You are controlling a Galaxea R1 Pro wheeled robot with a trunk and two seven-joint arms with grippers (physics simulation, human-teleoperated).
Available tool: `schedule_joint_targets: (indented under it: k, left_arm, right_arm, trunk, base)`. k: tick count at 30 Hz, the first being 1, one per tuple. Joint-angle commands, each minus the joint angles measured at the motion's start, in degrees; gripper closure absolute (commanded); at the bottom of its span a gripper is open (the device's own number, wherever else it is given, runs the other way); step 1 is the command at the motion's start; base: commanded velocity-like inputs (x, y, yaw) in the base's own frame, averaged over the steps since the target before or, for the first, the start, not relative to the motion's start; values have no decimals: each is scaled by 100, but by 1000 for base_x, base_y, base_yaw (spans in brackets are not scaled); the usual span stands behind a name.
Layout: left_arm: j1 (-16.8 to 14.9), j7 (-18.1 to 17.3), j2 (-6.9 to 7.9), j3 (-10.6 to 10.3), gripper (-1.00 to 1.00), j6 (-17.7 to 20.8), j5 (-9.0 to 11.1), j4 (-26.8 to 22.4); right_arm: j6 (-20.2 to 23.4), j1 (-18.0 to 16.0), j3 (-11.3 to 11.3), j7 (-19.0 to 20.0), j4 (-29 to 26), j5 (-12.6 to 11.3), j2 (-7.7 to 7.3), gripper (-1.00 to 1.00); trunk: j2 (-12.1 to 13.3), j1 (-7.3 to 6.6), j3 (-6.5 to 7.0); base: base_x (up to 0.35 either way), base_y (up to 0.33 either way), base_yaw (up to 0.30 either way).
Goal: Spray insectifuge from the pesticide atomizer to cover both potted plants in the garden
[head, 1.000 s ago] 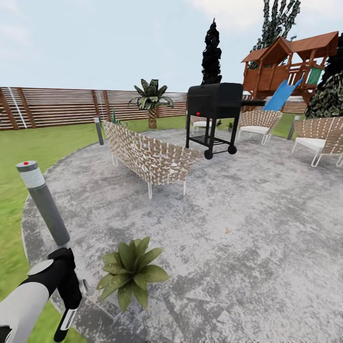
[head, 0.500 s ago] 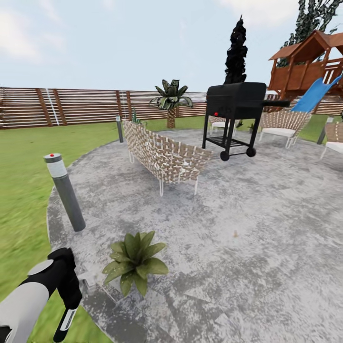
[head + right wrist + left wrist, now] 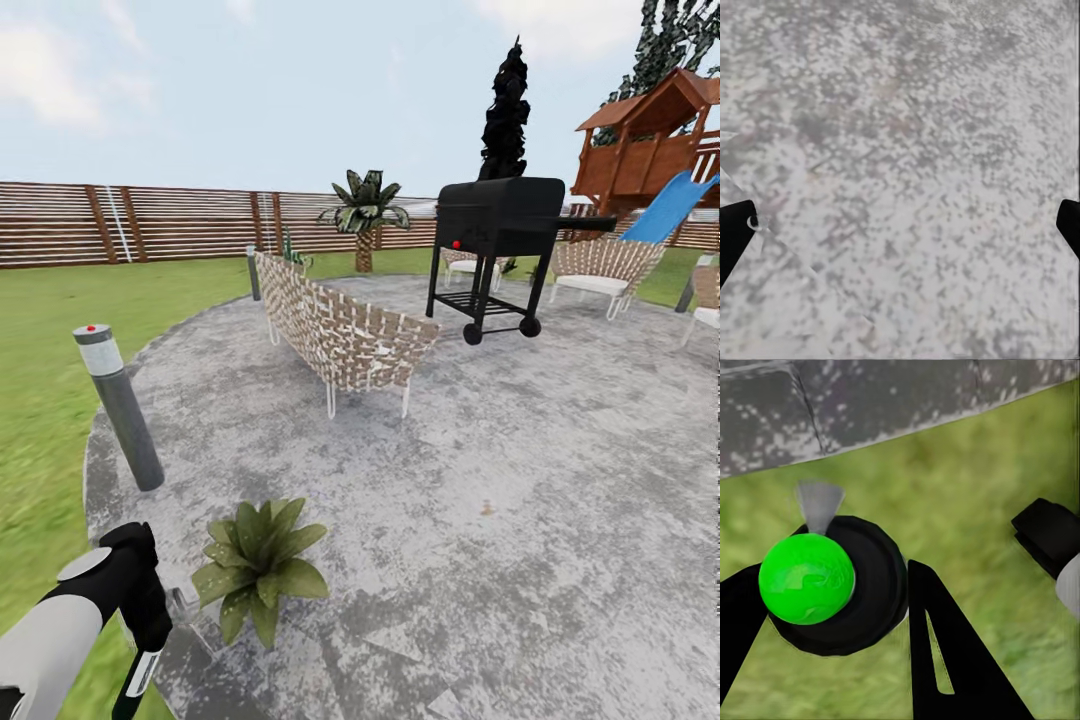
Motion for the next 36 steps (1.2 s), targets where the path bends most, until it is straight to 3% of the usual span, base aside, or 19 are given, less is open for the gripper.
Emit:
schedule_joint_targets:
  k: [1,6,19,22,24,34,36]
  left_arm:
    - [-1,-19,-6,37,100,60,-44,-6]
    - [1,222,-6,64,100,60,-32,-3]
    - [33,259,1,78,100,60,-22,4]
    - [44,333,18,265,100,60,-27,20]
    - [45,584,40,426,100,60,-24,74]
    - [45,684,35,481,100,60,-13,58]
    - [45,694,44,610,100,60,-12,62]
  right_arm:
    - [-14,-2,50,-9,2,-55,1,-100]
    - [-14,-2,50,-10,2,-55,3,-100]
    - [-14,-2,50,-11,2,-55,1,-100]
    - [-17,-2,50,-7,12,-54,-9,-100]
    - [-21,-2,50,1,24,-48,-78,-100]
    - [-22,-2,50,-4,-2,-55,-120,-100]
    - [-22,-2,50,-4,-3,-55,-115,-100]
  trunk:
    - [-2,-1,-6]
    - [-2,-1,-6]
    - [-2,-1,-6]
    - [-2,-1,-6]
    - [-2,-1,-6]
    - [-2,-1,-6]
    - [-2,-1,-6]
  base:
    - [3,-275,0]
    - [1,-276,141]
    - [0,-276,260]
    - [0,-276,42]
    - [0,-276,9]
    - [0,-276,5]
    - [-28,-276,180]
